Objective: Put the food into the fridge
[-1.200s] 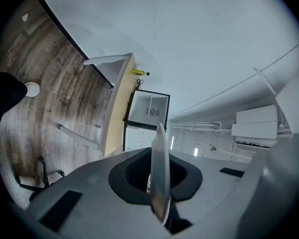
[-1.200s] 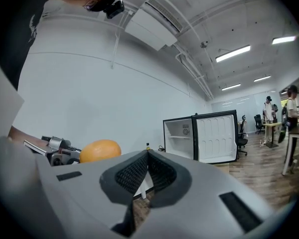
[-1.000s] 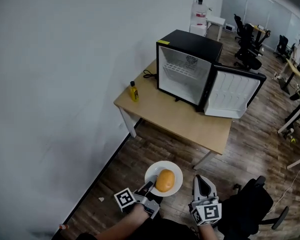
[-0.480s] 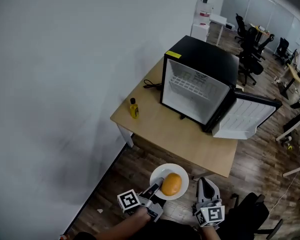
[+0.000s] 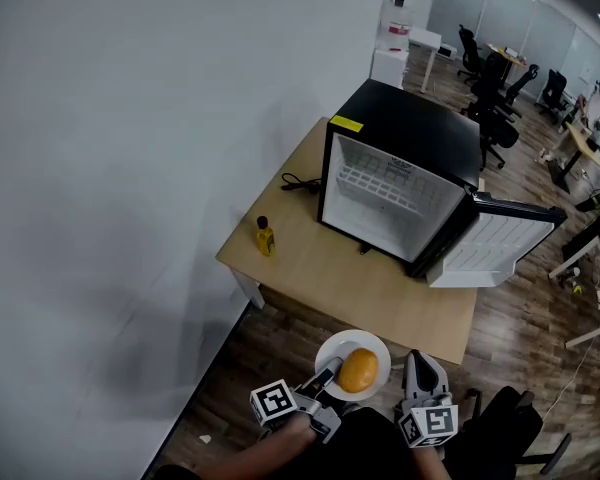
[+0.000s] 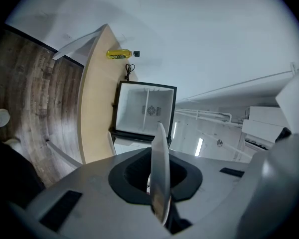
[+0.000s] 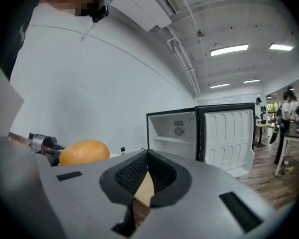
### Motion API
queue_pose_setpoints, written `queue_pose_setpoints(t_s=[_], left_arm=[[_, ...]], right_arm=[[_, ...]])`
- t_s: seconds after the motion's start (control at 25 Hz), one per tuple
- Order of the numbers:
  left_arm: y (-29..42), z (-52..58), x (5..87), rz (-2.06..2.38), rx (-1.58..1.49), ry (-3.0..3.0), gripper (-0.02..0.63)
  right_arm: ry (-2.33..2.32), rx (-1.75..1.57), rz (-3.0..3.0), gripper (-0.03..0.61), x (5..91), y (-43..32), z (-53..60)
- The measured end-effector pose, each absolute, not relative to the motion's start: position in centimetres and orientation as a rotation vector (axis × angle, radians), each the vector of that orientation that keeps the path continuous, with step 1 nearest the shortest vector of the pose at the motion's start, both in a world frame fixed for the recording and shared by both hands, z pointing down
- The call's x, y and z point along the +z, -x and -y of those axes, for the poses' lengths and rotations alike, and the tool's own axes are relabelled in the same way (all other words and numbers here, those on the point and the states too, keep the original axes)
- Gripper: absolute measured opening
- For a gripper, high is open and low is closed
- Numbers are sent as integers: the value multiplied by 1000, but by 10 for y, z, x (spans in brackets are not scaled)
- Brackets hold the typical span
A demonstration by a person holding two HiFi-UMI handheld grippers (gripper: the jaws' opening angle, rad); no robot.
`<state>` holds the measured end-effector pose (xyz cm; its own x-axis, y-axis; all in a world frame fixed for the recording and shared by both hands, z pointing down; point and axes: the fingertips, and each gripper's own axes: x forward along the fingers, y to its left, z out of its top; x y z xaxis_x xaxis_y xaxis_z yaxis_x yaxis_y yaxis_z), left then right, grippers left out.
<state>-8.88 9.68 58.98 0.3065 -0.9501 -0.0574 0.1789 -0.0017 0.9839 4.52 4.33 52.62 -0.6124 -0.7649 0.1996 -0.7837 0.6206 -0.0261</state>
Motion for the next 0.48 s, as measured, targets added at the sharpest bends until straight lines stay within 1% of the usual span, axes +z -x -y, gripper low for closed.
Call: queue_pose_setpoints(t_s=[0.48], left_arm=[[107,-53,599,881,-1092,-1213,21]], right_arm=[[-1265,150,2709,60,526,-34,10]])
